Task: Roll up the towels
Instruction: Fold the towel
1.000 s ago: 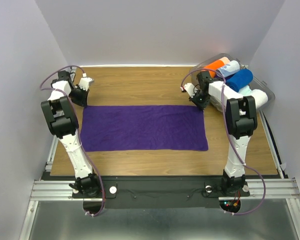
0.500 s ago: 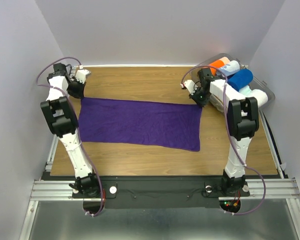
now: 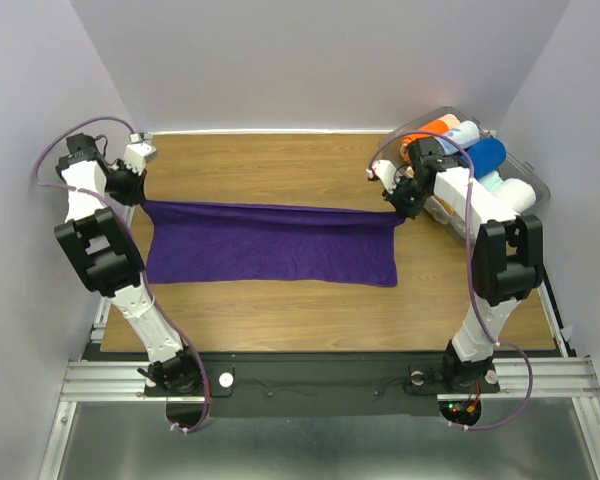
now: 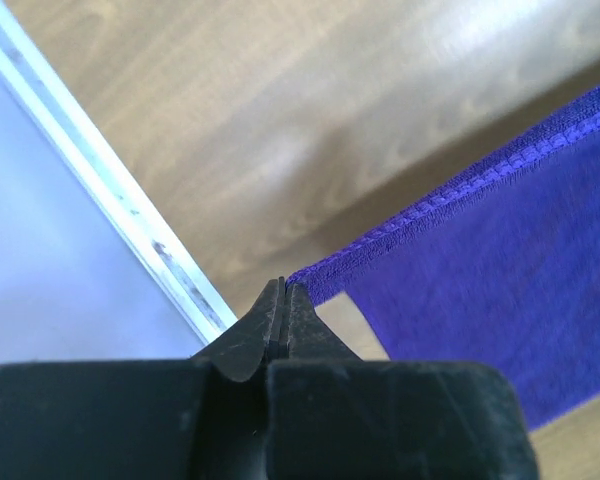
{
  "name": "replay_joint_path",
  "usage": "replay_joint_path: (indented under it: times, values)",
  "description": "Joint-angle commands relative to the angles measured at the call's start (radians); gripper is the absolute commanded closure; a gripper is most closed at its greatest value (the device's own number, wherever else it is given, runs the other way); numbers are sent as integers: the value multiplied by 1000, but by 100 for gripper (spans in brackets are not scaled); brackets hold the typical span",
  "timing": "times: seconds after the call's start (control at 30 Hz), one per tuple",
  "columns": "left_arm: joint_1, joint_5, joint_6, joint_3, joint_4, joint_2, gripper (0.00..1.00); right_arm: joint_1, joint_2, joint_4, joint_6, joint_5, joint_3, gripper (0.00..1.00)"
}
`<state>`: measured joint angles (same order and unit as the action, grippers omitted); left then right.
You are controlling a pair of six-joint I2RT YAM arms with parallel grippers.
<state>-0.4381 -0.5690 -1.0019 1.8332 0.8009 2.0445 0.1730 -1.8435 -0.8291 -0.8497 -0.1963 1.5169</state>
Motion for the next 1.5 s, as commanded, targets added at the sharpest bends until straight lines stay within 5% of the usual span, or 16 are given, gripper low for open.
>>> replay_joint_path:
  times: [0.0,0.47,0.9,1.27,1.47]
  values:
    - [-28,-43,-127,-96,63,-92,100,2,67,-4,-31,-32,-56,99]
    - [-100,-49,-346,-481,11,-277,100,2,156,-4,-52,-121,-244,98]
    - [-102,-29,-452,-528,63,-239,100,26,179,-11,-98,-104,-331,97]
    - [-157,-77,-516,-420,173,-254,100,26,247,-15,-132,-89,-322,100]
    - [-160,-68,-587,-538,153,-308,100,28,265,-13,-166,-85,-400,99]
